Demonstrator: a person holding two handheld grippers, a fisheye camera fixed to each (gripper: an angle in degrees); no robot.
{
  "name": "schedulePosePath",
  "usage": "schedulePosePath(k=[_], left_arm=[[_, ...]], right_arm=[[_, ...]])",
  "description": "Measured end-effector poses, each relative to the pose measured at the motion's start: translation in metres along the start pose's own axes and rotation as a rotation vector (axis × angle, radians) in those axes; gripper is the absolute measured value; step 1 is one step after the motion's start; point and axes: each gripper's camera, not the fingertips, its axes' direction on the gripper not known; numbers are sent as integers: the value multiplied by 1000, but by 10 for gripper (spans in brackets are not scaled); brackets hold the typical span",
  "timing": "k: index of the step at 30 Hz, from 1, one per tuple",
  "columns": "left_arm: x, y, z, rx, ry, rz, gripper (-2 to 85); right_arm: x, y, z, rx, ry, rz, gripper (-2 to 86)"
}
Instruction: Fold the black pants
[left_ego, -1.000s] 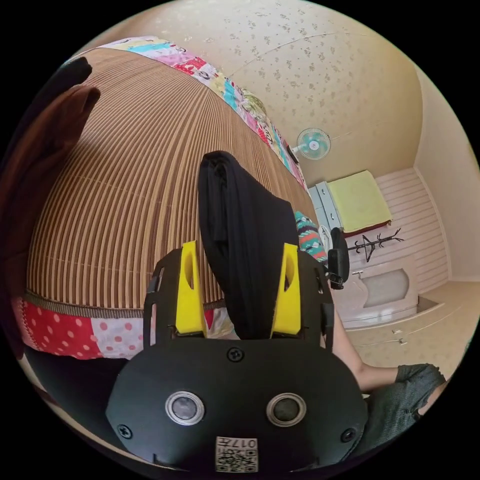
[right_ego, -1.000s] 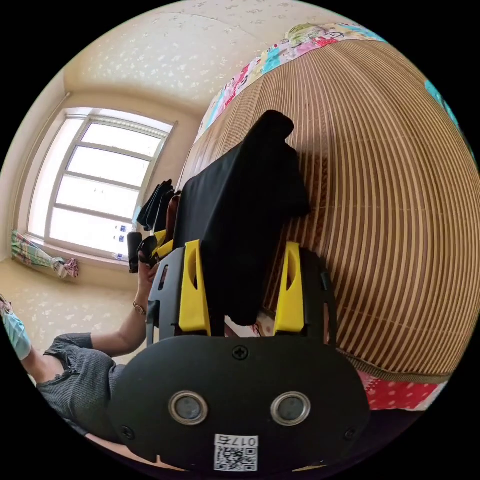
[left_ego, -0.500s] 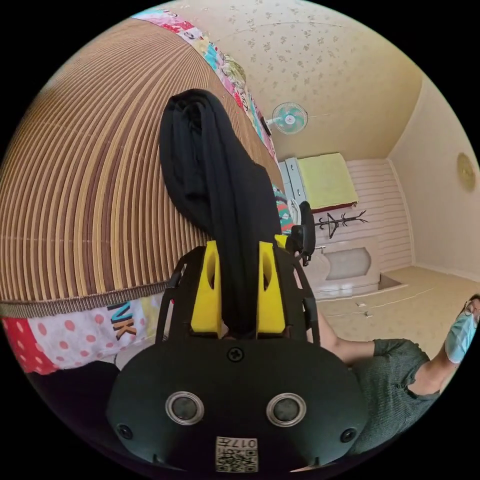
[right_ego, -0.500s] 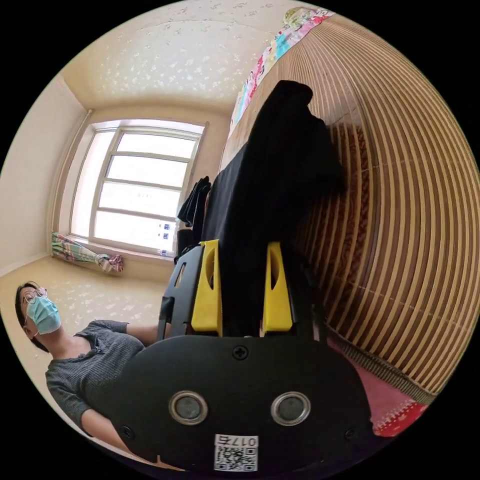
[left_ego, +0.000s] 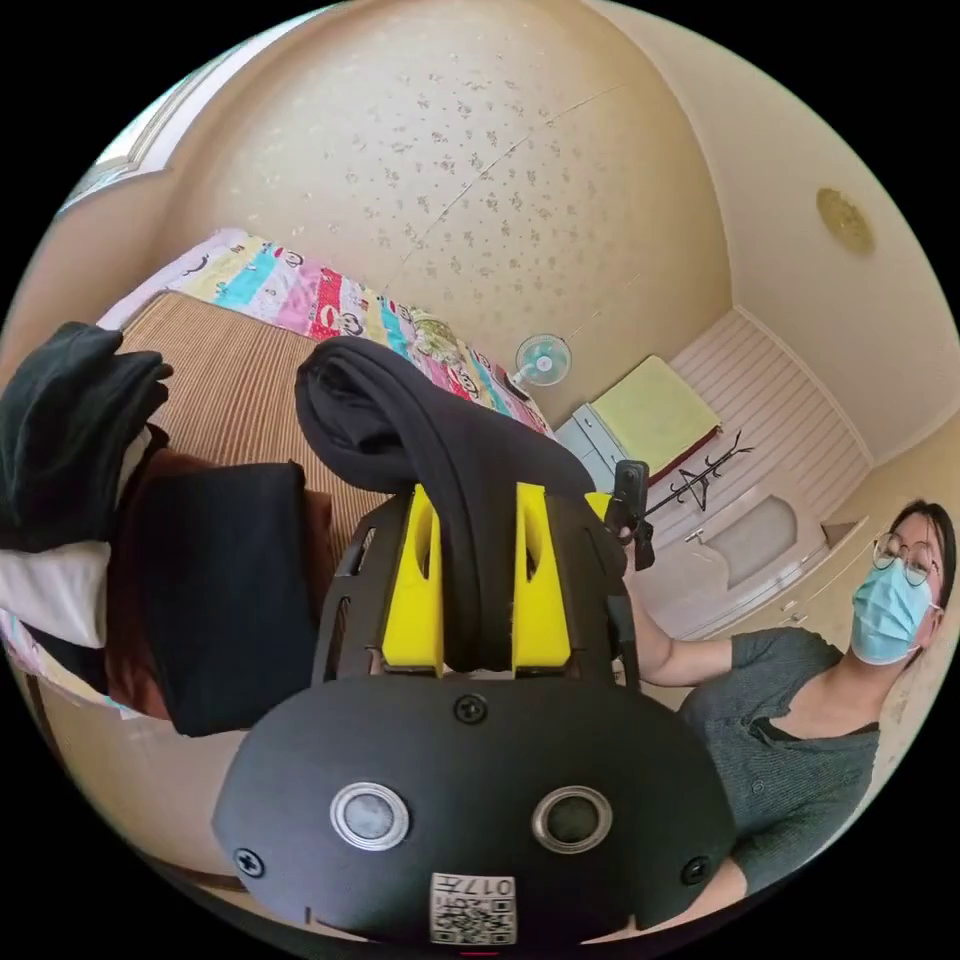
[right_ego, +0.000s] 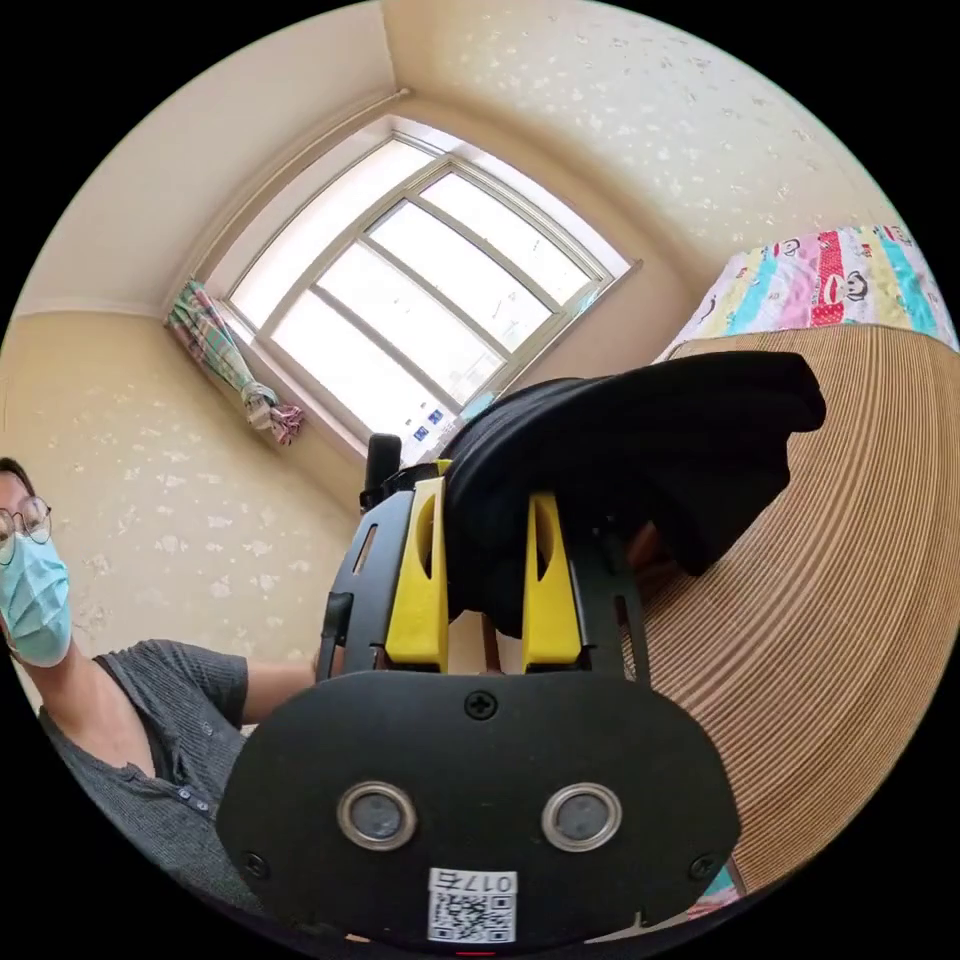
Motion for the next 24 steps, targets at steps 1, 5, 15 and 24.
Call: schedulePosePath(k=[1,5,15,24], left_arm=[[-12,0,-6,-9,-49,-12,118],[-120,48,-15,-123,-377,-416,133],[-36,244,-61,371,-492,-423,85],[80,244,75,207,-174,-88,8]], right_arm=[[-4,1,36,6,57,33,117],[34,31,164,-225,254,196,123],[75,116,37,-390,356,30,69],[58,239,-306,22,1212,492,85]])
